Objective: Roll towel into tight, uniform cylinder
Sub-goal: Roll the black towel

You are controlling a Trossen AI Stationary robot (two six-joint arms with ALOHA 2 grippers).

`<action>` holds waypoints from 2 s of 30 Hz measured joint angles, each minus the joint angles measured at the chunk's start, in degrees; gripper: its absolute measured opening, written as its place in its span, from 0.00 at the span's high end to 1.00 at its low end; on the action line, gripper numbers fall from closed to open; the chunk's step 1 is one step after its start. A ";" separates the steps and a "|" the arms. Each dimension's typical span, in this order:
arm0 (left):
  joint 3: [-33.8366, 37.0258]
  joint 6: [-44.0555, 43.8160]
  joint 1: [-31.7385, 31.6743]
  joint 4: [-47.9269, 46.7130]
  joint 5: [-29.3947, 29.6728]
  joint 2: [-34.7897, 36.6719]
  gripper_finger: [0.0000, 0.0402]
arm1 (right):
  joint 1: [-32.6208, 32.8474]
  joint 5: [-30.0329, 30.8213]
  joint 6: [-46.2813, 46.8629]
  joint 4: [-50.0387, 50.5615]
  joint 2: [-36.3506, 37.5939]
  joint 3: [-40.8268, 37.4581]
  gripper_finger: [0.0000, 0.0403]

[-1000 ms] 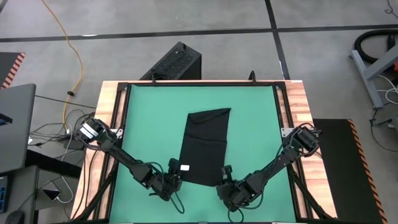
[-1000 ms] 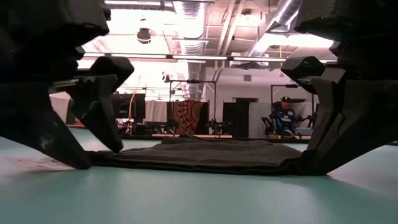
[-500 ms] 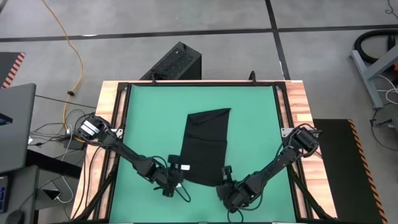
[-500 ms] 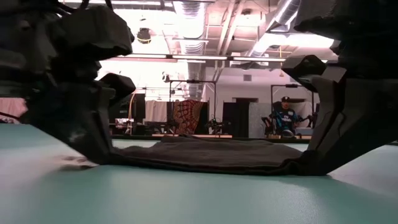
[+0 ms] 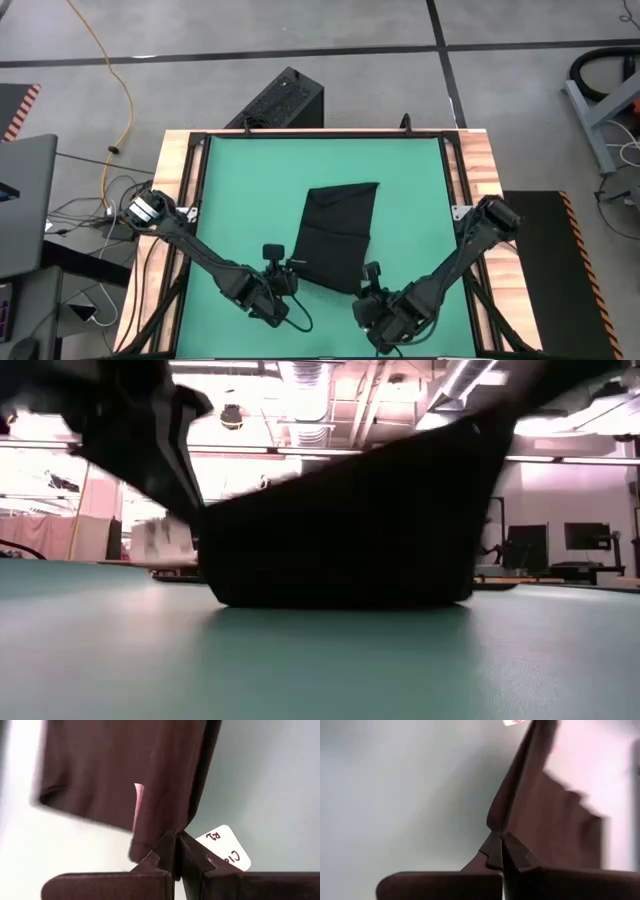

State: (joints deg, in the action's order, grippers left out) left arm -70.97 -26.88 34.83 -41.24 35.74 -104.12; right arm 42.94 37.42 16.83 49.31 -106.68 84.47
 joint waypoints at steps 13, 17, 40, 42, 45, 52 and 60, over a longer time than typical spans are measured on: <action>-29.46 -0.38 4.15 -27.06 11.16 0.24 1.00 | 2.46 8.54 -6.97 10.81 8.94 12.83 0.99; -36.10 0.89 4.83 -34.22 15.67 0.28 1.00 | 2.69 11.37 -8.00 14.01 12.37 13.85 0.99; -40.73 58.74 -36.23 -25.29 33.41 10.42 1.00 | -42.11 16.79 -64.36 -7.81 27.29 13.83 0.99; -40.73 68.14 -39.78 -15.81 30.96 12.60 1.00 | -46.04 13.71 -69.05 -13.81 27.96 13.83 0.99; -40.73 78.88 -43.65 -4.30 26.16 15.47 1.00 | -50.17 11.02 -73.58 -21.24 28.61 13.83 0.99; -40.73 72.67 -44.82 -3.45 17.49 17.84 1.00 | -50.67 7.13 -65.58 -15.03 28.42 13.83 0.99; -32.24 42.86 -39.12 -26.79 6.84 16.92 1.00 | -42.82 0.18 -40.08 9.74 24.46 13.61 0.99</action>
State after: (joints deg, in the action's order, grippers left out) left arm -103.21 15.98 -4.29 -68.03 42.58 -87.20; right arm 0.12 37.60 -23.25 59.05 -82.22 98.08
